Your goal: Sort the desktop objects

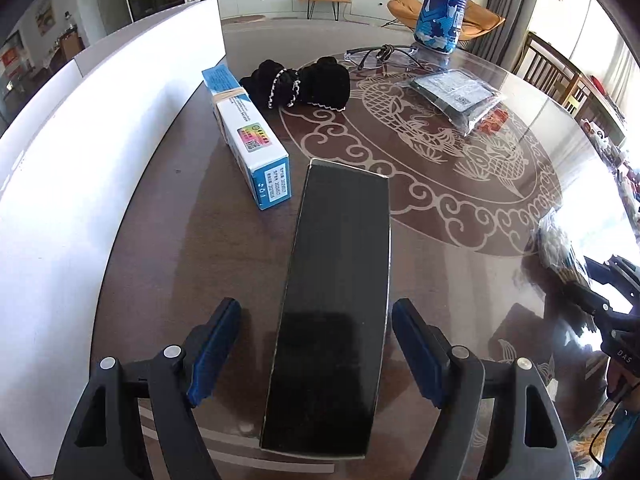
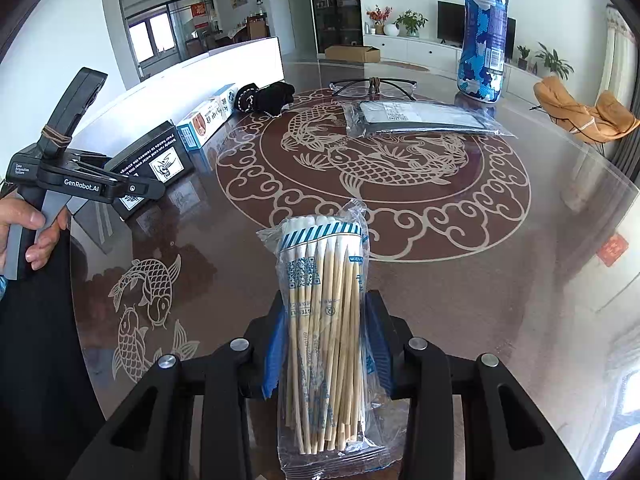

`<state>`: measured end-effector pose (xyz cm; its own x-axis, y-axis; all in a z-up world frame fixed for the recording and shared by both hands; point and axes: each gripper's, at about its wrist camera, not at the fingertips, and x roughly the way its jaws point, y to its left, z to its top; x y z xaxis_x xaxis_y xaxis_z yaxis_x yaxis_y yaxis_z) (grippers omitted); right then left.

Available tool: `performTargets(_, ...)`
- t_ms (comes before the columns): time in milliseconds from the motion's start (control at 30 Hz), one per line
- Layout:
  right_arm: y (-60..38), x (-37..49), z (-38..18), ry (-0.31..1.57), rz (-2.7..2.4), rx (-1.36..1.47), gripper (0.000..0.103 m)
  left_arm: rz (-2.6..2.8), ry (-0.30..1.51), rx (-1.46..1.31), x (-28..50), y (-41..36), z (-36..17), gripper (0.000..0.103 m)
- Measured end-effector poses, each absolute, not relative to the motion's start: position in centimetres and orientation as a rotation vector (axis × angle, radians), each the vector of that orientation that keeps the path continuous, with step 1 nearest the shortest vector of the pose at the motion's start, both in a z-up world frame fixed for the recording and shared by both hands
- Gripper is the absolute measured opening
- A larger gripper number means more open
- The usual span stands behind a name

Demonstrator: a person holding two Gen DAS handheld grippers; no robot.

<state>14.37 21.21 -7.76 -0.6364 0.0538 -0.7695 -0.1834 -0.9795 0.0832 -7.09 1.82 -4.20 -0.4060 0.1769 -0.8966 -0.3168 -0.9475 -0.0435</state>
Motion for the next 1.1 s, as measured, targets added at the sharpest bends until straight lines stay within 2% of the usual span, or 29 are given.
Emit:
performTargets(100, 21.13, 14.35, -7.75, 0.223, 2.716, -1.272, 0.04, 2.436, 0.265, -1.496, -6.77, 2.55, -4.41, 0.078)
performTargets(200, 21.07, 14.3, -7.72, 0.216, 2.713, -1.273, 0.04, 2.442, 0.257, -1.481, -6.65, 2.8, -4.47, 0.079)
performTargets(267, 21.01, 14.29, -7.75, 0.209, 2.711, -1.274, 0.04, 2.447, 0.239, -1.484, -6.73, 2.79, -4.66, 0.088)
performTargets(333, 20.97, 14.3, -7.74, 0.202, 2.709, -1.274, 0.04, 2.46, 0.234, -1.489, -6.84, 2.68, -4.76, 0.093)
performTargets(600, 20.89, 14.26, -7.74, 0.191, 2.705, -1.275, 0.04, 2.469, 0.214, -1.501, -7.2, 2.62, -5.0, 0.1)
performTargets(633, 20.85, 14.24, -7.75, 0.189, 2.705, -1.275, 0.04, 2.468, 0.211, -1.509, -7.3, 2.59, -5.09, 0.103)
performTargets(1100, 20.81, 14.12, -7.81, 0.172, 2.692, -1.277, 0.046, 2.472, 0.198, -1.508, -7.3, 2.49, -5.09, 0.103)
